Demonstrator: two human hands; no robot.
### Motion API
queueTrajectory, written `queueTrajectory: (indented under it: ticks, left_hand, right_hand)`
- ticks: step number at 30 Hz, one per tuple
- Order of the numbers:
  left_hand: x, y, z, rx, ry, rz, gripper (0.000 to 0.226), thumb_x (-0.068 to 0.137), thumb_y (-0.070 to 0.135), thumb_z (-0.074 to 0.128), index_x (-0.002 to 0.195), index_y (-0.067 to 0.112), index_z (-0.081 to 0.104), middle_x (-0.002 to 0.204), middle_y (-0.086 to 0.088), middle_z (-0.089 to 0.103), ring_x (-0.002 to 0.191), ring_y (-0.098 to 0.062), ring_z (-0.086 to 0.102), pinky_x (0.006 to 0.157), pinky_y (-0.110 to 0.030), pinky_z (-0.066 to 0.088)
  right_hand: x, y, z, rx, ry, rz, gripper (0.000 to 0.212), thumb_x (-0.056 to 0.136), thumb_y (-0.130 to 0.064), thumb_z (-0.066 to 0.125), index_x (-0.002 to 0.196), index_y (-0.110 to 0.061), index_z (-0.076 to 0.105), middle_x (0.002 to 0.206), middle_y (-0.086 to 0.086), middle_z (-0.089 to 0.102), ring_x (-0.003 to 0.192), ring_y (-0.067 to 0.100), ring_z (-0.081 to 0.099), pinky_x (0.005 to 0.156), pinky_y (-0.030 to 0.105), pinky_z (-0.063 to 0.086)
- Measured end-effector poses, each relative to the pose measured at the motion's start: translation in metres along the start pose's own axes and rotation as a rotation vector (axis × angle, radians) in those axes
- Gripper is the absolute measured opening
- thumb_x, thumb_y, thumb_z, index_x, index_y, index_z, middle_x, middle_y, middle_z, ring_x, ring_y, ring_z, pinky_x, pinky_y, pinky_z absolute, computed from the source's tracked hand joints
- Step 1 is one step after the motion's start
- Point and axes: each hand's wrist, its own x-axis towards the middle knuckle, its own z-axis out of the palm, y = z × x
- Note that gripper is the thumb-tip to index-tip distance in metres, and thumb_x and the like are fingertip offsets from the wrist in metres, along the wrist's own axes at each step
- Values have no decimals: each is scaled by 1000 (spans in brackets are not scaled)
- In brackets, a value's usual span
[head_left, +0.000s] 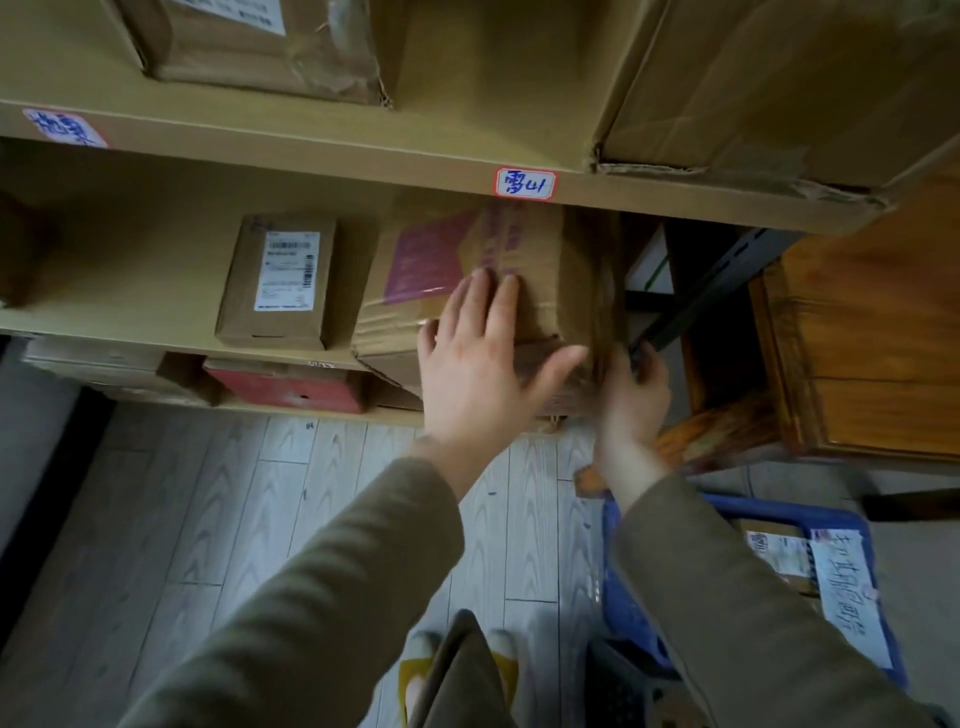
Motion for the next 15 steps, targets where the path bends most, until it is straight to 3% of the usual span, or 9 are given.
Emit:
queueTrajectory:
  ticks: [2, 4, 6, 8, 10, 12, 15]
  left_hand:
    - [-1, -7, 2, -47, 52, 16, 63, 87, 59, 34, 118, 13, 64, 128, -13, 59, 117, -33, 55, 95, -50, 39]
    - [4, -23, 2, -33, 98, -78, 52, 87, 51, 38, 115, 17, 65, 131, -17, 55, 120, -36, 51, 98, -53, 35]
    - [10, -38, 0, -22, 17, -275, 62, 82, 60, 47, 130, 21, 51, 149, -19, 30, 140, -35, 24, 108, -58, 20]
    - [15, -44, -4, -40, -98, -378, 84, 75, 65, 58, 141, 20, 32, 156, -18, 7, 146, -29, 2, 113, -54, 10]
    - [22, -45, -7, -38, -76, -379, 90, 75, 61, 61, 143, 15, 26, 155, -19, 9, 145, -31, 6, 115, -46, 13]
    - [34, -50, -13, -77, -6, -470, 84, 79, 54, 61, 143, 10, 27, 149, -18, 24, 138, -33, 22, 112, -40, 21]
    - [43, -60, -19, -82, 12, -565, 61, 84, 49, 57, 125, 4, 51, 131, -17, 44, 120, -33, 41, 102, -39, 34]
  right_hand:
    - [2, -16, -1, 108, -158, 2, 33, 90, -39, 54, 116, -19, 60, 122, 7, 62, 112, 22, 57, 100, 40, 45]
    - [3, -22, -2, 138, -293, 114, 46, 78, -61, 56, 110, -28, 60, 121, 0, 62, 111, 19, 58, 101, 42, 44]
    - [5, -17, -4, 133, -358, 202, 65, 71, -71, 56, 119, -27, 56, 119, -3, 62, 109, 16, 58, 99, 41, 46]
    - [5, -10, -4, 153, -409, 256, 82, 63, -73, 61, 126, -21, 52, 118, -3, 62, 107, 15, 59, 98, 40, 47]
    - [2, -4, -4, 153, -433, 263, 84, 63, -67, 68, 130, -19, 48, 121, -1, 62, 109, 16, 60, 99, 41, 46]
    - [0, 1, -4, 182, -442, 212, 62, 79, -45, 68, 131, -19, 48, 121, -1, 63, 110, 15, 60, 99, 38, 47]
    - [2, 1, -3, 252, -424, 179, 46, 88, -30, 62, 131, -20, 50, 121, 2, 64, 109, 17, 61, 97, 38, 48]
